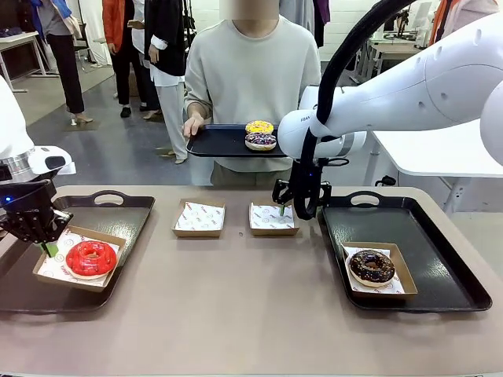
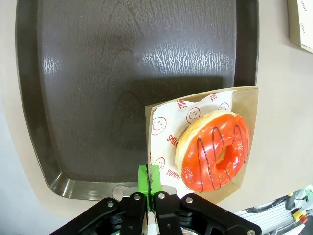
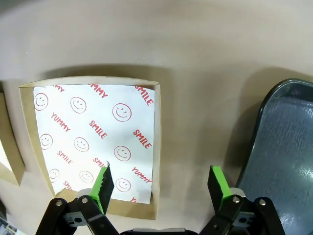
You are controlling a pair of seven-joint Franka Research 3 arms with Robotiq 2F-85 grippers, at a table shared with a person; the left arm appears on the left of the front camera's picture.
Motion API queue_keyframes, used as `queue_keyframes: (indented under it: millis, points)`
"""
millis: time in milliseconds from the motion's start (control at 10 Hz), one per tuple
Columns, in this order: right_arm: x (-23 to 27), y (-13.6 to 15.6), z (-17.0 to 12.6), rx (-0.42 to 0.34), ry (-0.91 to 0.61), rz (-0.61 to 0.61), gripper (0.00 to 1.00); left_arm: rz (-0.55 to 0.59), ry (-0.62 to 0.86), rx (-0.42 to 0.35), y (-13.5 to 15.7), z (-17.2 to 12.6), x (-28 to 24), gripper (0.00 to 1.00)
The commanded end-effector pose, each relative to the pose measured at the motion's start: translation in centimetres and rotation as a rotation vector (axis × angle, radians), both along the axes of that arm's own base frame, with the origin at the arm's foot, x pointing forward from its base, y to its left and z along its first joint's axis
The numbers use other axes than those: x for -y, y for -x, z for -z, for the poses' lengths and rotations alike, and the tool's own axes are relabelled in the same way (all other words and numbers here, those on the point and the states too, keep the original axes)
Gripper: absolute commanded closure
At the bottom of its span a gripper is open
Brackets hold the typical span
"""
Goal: Individually package the donuts and arrange them on the tray.
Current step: Place the picked Paper togo box on the Handle tray while simultaneously picking up another Paper togo box from the table with the other hand.
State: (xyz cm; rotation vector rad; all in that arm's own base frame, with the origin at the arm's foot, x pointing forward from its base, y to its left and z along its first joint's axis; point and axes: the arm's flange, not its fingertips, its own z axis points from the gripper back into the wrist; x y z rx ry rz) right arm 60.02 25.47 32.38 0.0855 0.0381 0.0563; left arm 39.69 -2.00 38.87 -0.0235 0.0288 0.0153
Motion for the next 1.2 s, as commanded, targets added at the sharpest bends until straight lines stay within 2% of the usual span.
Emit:
queue_keyframes:
  millis: [0, 700, 800, 900, 1000, 1100]
  points:
    - [0.1, -0.2, 0.2, -0.014, -0.006, -0.008, 0.00, 0.011, -0.026, 0.004, -0.9, 0.6, -0.2, 0.99]
    - [0.0, -0.5, 0.6, -0.021, 0.010, 0.000, 0.00, 0.012, -0.014, -0.022, -1.2, 2.0, -0.5, 0.99]
    - [0.0, -0.5, 0.7, -0.024, 0.006, -0.002, 0.09, 0.017, -0.010, -0.022, -1.2, 2.0, -0.6, 0.99]
    - [0.0, -0.5, 0.8, -0.028, 0.010, 0.000, 0.60, 0.021, 0.000, -0.022, -1.2, 1.9, -0.6, 0.46]
    - [-0.1, -0.6, 0.8, -0.030, 0.008, 0.008, 0.69, 0.022, 0.001, -0.024, -1.1, 2.0, -0.6, 0.46]
    - [-0.1, -0.6, 0.9, -0.028, 0.009, 0.011, 1.00, 0.023, 0.003, -0.023, -1.1, 1.9, -0.7, 0.00]
